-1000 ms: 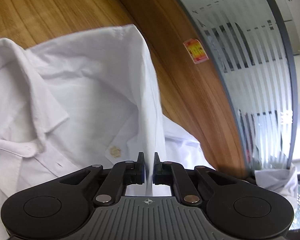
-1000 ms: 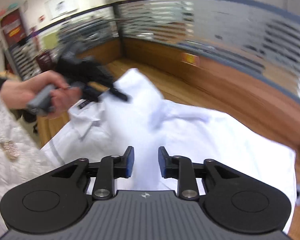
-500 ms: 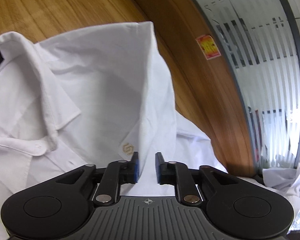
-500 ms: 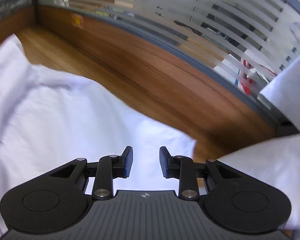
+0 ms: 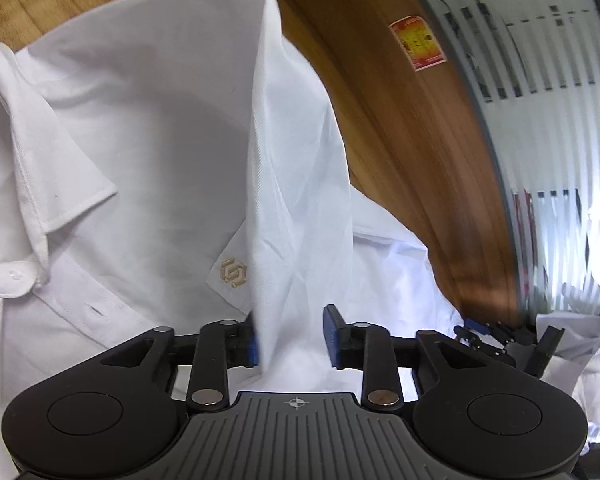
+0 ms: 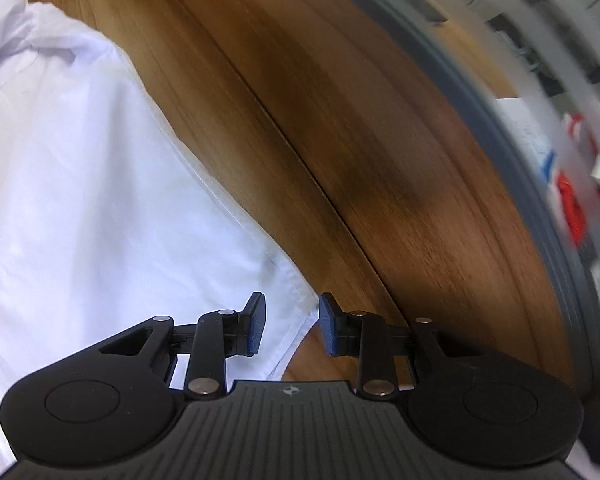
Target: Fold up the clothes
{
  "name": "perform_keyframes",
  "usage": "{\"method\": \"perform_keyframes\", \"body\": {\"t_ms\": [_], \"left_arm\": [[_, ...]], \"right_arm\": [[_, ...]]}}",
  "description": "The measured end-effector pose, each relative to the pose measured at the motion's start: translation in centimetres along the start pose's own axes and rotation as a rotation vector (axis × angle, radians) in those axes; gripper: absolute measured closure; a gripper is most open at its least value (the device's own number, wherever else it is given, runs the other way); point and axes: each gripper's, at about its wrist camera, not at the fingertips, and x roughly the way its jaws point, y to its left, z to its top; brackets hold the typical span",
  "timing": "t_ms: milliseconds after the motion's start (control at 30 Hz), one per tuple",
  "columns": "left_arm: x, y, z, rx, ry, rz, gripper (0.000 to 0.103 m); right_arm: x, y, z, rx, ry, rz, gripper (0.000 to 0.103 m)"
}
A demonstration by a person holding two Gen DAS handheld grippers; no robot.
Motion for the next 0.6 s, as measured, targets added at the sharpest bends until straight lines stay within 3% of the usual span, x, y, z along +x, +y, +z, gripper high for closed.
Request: {"method": "perform_keyframes", "body": {"t_ms": [67, 267, 300, 333, 367, 433, 600], "left_arm": [[0.4, -0.1, 0.1, -0.003, -0.002, 0.007, 0.066], [1.3, -0.2, -0.1, 0.010, 0.015, 0.019, 0.068], [1.2, -0.2, -0.2, 0.015, 0.009, 0.016, 0.076], [1.1, -0.3, -0.2, 0.021, 0.004, 0.012, 0.088], [0.8, -0.3, -0.2, 0.027, -0.009, 0.001, 0.090], [-0.1, -0.5, -0.2, 0.050, -0.044, -0.029, 0.100], [-2.9, -0.5, 0.2, 0.050, -0.105, -0.048, 0.100]], "right_arm": [[0.8, -0.7, 0.4, -0.018, 0.019, 0.020, 0.060], [2.0, -2.1, 1.1, -0.047, 0.044, 0.067, 0.060], [1.8, -2.1, 1.1, -0.044, 0.038, 0.071, 0.062], [1.5, -2.1, 1.0, -0.041, 0.032, 0.074, 0.077], [1.3, -2.1, 0.9, -0.038, 0.026, 0.078, 0.089], [0.8, -2.2, 0.8, -0.033, 0.013, 0.085, 0.093], [-0.4, -2.3, 0.5, -0.018, -0.018, 0.103, 0.095]]}}
